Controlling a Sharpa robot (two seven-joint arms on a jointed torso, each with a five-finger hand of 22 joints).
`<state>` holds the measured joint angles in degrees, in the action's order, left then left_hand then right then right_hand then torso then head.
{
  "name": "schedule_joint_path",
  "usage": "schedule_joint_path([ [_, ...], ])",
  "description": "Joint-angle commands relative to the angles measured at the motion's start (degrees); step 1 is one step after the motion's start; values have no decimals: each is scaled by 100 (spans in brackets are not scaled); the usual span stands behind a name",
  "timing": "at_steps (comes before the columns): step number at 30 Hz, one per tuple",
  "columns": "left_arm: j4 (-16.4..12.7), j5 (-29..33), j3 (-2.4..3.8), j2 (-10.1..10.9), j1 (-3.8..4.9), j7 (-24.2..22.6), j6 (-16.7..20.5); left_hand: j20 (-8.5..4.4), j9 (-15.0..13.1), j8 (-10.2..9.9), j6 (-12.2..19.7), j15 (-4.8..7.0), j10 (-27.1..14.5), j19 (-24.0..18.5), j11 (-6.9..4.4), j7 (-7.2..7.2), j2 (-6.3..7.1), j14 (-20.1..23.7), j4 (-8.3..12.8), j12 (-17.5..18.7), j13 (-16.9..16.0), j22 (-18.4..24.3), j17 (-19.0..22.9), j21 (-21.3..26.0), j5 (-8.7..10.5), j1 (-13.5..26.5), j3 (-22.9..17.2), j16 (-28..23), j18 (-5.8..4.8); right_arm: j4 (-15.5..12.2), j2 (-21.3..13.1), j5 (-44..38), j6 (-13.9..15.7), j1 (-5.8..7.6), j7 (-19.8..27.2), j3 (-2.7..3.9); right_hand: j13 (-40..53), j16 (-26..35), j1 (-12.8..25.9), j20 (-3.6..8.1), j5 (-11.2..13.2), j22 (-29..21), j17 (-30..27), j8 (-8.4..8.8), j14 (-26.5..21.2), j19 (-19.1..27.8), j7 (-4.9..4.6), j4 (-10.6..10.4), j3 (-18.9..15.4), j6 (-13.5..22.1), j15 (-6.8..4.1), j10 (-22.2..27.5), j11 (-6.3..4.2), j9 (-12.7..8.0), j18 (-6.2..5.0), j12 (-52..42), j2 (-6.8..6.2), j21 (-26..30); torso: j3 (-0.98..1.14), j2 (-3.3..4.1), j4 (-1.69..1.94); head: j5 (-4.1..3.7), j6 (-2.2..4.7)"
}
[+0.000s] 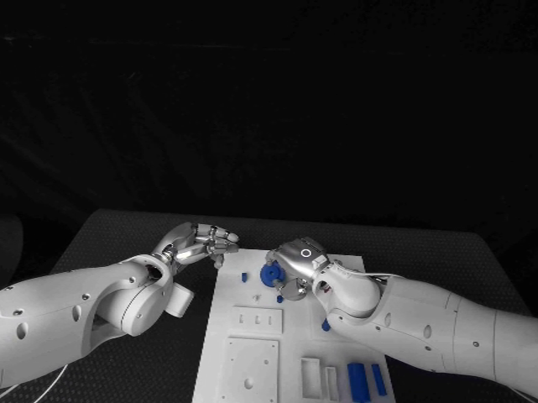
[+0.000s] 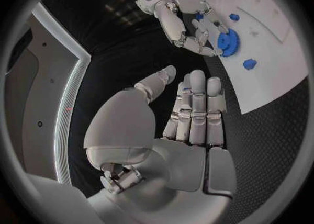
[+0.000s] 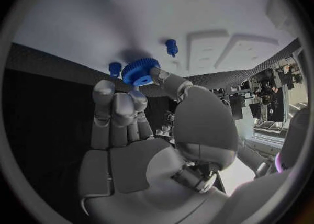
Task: Assemble the parts on the task board
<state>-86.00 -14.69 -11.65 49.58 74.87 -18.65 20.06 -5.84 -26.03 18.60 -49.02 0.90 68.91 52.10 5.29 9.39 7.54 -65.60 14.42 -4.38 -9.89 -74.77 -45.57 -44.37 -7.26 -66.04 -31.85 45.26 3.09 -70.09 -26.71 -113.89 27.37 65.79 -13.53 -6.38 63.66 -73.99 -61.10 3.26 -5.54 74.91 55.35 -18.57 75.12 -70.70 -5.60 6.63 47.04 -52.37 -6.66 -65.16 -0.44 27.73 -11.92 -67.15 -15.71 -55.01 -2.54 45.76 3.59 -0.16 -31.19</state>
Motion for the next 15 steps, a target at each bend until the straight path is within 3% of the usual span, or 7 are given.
schedule_joint_path([
  [1, -12, -29, 7, -17, 5, -47, 7, -35, -10, -26, 22, -33, -6, 5, 52, 32, 15, -7, 10, 22, -8, 6, 7, -13, -28, 48, -5, 29, 207, 73, 24, -59, -99, -54, 22, -34, -7, 28, 5, 49, 17, 94, 7, -13, 15, 2, 11, -15, 3, -631, -30, -6, -43, 1, -308, 30, -74, -27, 7, 0, -1, 8, 0],
  [15, -7, -31, 7, -12, 5, -38, 2, -34, -10, -29, 25, -34, -8, 5, 52, 34, 19, -6, 10, 24, -8, 7, 9, -14, -27, 50, -3, 30, 207, 218, 26, -56, -111, -70, -40, -42, -16, 56, 18, 40, 37, 90, 1, 65, -1, 32, -24, 25, -22, -502, -5, 16, -11, -30, -308, 60, -103, -8, 8, -1, -14, 39, -18],
])
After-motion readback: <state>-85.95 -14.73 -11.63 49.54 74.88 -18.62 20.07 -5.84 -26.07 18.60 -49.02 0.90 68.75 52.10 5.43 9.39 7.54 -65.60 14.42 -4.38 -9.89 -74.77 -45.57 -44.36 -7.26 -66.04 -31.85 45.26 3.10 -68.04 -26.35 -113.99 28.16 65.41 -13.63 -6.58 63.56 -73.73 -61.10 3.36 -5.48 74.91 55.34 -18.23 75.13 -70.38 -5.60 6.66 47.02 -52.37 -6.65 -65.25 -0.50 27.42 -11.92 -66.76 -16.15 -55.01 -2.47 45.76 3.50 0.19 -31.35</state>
